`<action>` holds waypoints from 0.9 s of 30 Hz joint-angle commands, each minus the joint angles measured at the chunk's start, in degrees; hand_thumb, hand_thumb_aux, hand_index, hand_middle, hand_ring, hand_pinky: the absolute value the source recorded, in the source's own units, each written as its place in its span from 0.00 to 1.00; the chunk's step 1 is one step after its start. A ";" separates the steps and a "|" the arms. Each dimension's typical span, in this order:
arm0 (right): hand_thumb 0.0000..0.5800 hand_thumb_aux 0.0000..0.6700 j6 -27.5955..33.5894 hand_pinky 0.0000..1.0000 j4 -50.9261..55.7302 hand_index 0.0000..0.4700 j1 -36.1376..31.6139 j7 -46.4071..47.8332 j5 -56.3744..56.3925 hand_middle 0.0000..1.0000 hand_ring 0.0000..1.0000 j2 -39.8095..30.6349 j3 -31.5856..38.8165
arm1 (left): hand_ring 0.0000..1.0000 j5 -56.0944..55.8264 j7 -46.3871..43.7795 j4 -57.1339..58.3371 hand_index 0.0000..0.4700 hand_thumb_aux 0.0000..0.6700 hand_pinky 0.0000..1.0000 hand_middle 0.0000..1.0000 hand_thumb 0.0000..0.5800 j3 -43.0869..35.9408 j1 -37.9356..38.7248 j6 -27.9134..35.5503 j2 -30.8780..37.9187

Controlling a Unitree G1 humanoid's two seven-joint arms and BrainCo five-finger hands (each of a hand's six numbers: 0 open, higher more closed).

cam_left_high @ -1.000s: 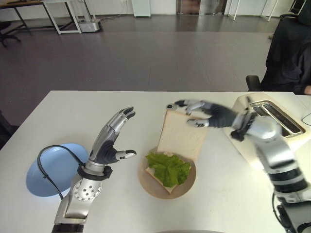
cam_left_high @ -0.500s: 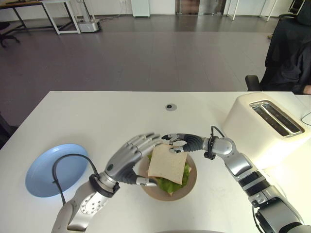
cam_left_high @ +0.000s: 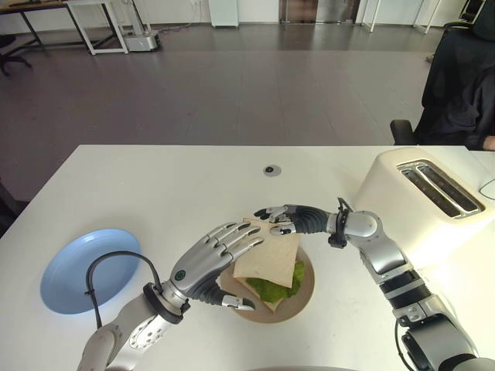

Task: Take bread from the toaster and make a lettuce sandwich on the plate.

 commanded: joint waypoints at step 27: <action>1.00 1.00 -9.45 0.00 5.98 1.00 0.66 -4.06 -12.85 0.00 0.00 -0.76 5.49 | 0.00 10.19 -3.66 4.05 0.00 0.00 0.00 0.00 0.00 -7.12 4.97 -0.51 6.26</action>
